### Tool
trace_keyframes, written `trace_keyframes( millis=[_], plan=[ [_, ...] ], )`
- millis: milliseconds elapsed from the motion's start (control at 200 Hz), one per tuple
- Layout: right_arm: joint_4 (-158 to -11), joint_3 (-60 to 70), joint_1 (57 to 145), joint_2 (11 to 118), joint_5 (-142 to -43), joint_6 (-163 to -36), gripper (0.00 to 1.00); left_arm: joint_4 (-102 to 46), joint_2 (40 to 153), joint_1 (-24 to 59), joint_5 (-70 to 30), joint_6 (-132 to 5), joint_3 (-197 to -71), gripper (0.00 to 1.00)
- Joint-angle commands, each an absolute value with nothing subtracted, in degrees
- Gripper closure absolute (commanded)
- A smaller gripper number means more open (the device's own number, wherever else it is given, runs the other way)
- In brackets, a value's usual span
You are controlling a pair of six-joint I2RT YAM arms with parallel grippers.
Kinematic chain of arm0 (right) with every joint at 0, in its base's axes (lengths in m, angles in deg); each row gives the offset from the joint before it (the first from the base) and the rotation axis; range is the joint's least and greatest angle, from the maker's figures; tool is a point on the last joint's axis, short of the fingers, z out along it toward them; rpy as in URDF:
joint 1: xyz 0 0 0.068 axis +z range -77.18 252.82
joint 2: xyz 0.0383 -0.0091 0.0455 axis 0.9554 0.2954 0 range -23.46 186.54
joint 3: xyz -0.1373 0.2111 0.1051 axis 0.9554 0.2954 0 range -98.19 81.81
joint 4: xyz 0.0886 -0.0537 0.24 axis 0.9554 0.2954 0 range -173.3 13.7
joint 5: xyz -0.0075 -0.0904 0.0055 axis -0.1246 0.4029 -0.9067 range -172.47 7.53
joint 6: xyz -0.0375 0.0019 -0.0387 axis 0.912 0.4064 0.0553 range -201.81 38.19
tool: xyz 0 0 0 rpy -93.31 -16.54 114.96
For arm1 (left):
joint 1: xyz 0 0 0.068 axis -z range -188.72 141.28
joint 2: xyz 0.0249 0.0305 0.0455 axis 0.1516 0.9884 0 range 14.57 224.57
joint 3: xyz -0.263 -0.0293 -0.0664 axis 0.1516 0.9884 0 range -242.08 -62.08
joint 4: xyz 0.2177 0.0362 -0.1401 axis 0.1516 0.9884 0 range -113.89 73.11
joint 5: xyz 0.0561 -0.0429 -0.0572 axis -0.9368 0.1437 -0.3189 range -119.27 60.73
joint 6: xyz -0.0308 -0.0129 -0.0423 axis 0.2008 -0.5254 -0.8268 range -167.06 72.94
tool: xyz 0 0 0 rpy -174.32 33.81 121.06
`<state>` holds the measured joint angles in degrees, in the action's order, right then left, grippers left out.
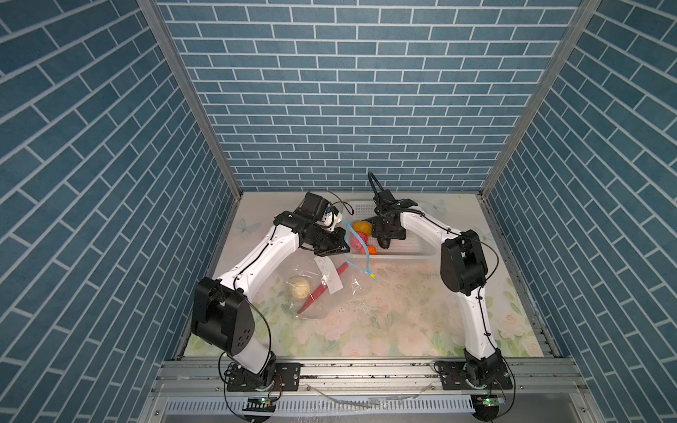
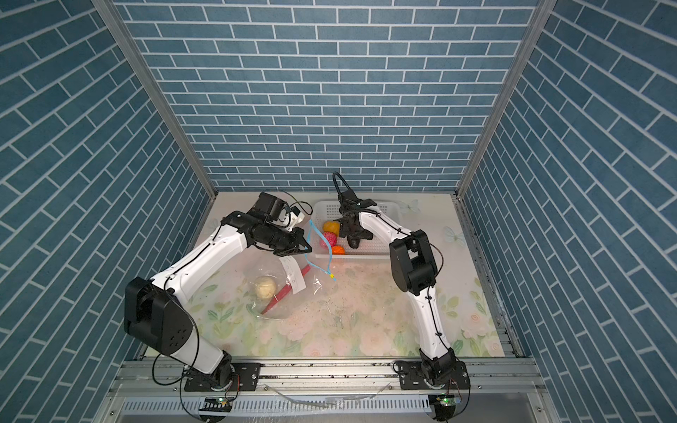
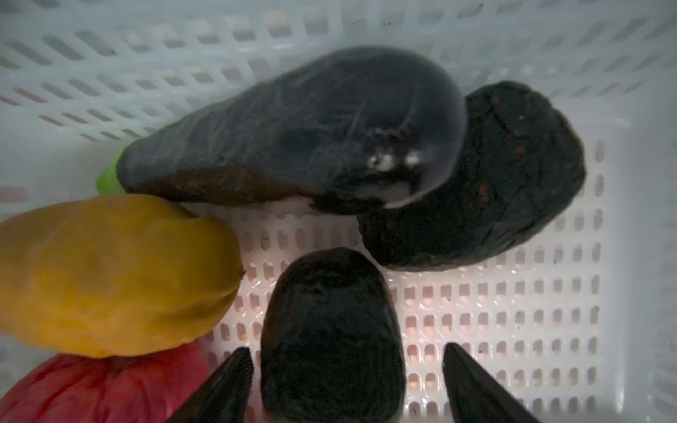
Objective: Place the food in the zip-top bag and seal the zipper
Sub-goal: 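Lower the right gripper onto the black avocado and close on it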
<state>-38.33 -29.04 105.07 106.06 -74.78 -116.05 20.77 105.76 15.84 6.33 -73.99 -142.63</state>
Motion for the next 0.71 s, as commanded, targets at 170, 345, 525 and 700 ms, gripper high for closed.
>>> trace_keyframes(
  millis=[170,345,525,700],
  plan=[
    [-39.61,-30.14,104.33,106.97,-75.86,-117.5,0.25,20.71,105.74,15.46,5.76,-73.07,-141.53,1.0],
    [-39.7,-29.54,104.03,107.42,-76.87,-117.49,0.28,20.7,105.7,15.47,5.71,-73.07,-141.53,1.0],
    [-39.89,-29.12,103.92,107.85,-76.76,-117.49,0.26,20.7,105.85,15.49,5.89,-73.11,-141.74,1.0],
    [-39.91,-29.57,103.78,108.43,-76.75,-117.49,0.25,20.85,106.01,15.48,5.95,-73.12,-142.01,1.0]
  ],
)
